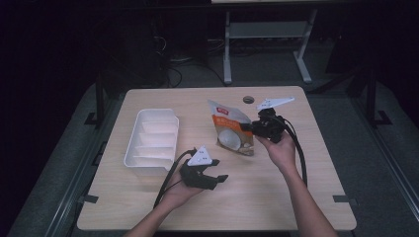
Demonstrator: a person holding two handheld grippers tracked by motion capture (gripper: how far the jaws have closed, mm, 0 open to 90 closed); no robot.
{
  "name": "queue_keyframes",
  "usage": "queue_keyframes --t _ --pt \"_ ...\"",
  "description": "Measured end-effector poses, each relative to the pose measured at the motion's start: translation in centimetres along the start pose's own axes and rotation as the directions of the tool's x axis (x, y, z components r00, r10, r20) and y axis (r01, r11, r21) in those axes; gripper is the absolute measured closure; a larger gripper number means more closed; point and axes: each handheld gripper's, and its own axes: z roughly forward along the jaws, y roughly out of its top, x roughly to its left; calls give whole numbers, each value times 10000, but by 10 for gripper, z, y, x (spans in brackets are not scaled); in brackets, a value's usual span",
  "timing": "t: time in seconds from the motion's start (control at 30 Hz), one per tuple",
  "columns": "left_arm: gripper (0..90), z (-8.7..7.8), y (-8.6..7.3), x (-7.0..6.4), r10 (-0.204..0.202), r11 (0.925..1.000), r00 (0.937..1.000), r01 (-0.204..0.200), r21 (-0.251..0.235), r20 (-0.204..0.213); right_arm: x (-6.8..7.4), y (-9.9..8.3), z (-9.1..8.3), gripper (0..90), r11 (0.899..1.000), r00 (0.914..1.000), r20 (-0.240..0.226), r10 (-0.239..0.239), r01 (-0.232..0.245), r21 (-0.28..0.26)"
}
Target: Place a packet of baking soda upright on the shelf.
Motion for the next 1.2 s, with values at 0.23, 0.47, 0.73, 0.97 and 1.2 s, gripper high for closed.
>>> queue_keyframes --t 0.23,0.47,0.73,0.97,1.2 --pt "352 -12 -11 -9 48 9999 9999 -46 -138 164 9 17 1 900 9984 9987 74 -501 498 283" --pt "328 -20 -17 -14 173 9997 9997 -170 -203 187 20 32 2 900 9967 9966 -183 -799 802 152" --pt "312 -29 -26 -15 225 9997 9995 -222 -111 237 37 56 8 900 9937 9902 -830 -1123 1119 -101" --pt "293 -34 -32 -14 232 9997 9994 -230 -101 271 49 77 16 900 9888 9796 -1362 -1481 1444 -365" --pt "279 -36 -33 -15 278 9994 9993 -272 -228 256 59 91 26 900 9857 9708 -1721 -1671 1608 -499"
